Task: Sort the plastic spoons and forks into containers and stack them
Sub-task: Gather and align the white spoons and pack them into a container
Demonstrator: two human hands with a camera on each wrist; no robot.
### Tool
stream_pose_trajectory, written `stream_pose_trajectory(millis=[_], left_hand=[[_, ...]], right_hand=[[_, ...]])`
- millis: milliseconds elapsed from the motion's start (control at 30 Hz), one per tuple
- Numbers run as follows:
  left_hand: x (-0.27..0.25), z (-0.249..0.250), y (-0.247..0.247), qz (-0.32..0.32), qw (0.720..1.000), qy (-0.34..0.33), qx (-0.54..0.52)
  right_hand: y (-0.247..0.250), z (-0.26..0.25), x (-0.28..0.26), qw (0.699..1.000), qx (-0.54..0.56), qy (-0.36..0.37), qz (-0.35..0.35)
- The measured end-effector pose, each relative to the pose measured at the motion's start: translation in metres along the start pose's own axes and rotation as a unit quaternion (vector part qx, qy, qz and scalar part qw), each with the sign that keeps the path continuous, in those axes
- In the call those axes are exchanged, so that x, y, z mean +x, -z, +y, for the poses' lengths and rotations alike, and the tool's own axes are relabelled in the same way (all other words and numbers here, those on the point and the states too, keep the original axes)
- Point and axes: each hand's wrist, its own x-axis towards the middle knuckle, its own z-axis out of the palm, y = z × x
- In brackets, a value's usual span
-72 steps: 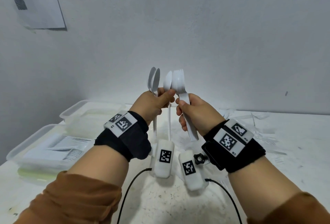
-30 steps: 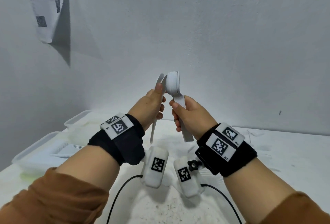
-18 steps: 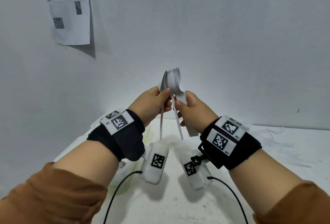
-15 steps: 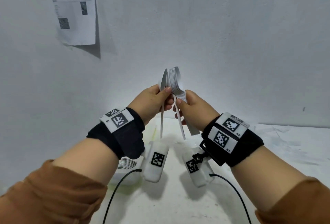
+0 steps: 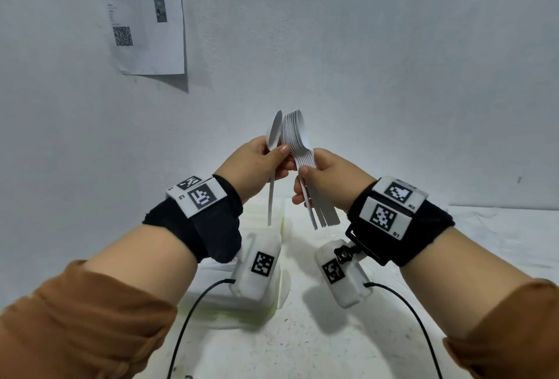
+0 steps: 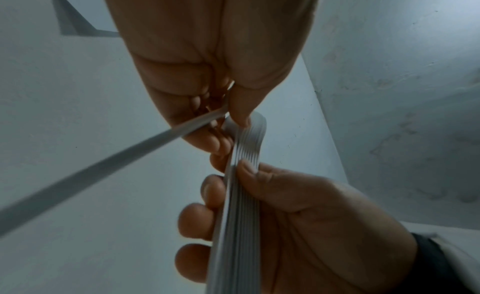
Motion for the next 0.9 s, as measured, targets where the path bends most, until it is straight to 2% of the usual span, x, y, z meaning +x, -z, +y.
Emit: stream_pose_trajectory(millis=[100,233,500,667,767,900], left_hand=[[0.002,0.002,0.002,0.005,1.0,0.006,-0.005],[0.007,0.004,0.001,0.029,0.999,0.016,-0.016],[0.021,0.008,-0.005,0.012,0.997,0.054,-0.056],[0.032,0.011,-0.012,-0.011,0.999,0.037,-0.004],[0.038,0.014,-0.015,-0.029,0.998,0.019,0.055],[0.046,0.015,-0.013,-0.021,0.995,0.014,0.1]], right_hand=[[0.0,-0.002,0.0,1.0,0.021,-0.001,0.015],[0.006,-0.003,0.006,0.999,-0.008,0.011,0.031],[0.023,-0.002,0.015,0.999,-0.035,0.03,0.02],[0.034,-0.004,0.022,0.999,-0.009,0.042,0.0],[0.036,-0.003,0.025,0.999,-0.021,0.04,-0.012],[0.041,0.001,0.031,0.998,-0.056,0.035,-0.01]])
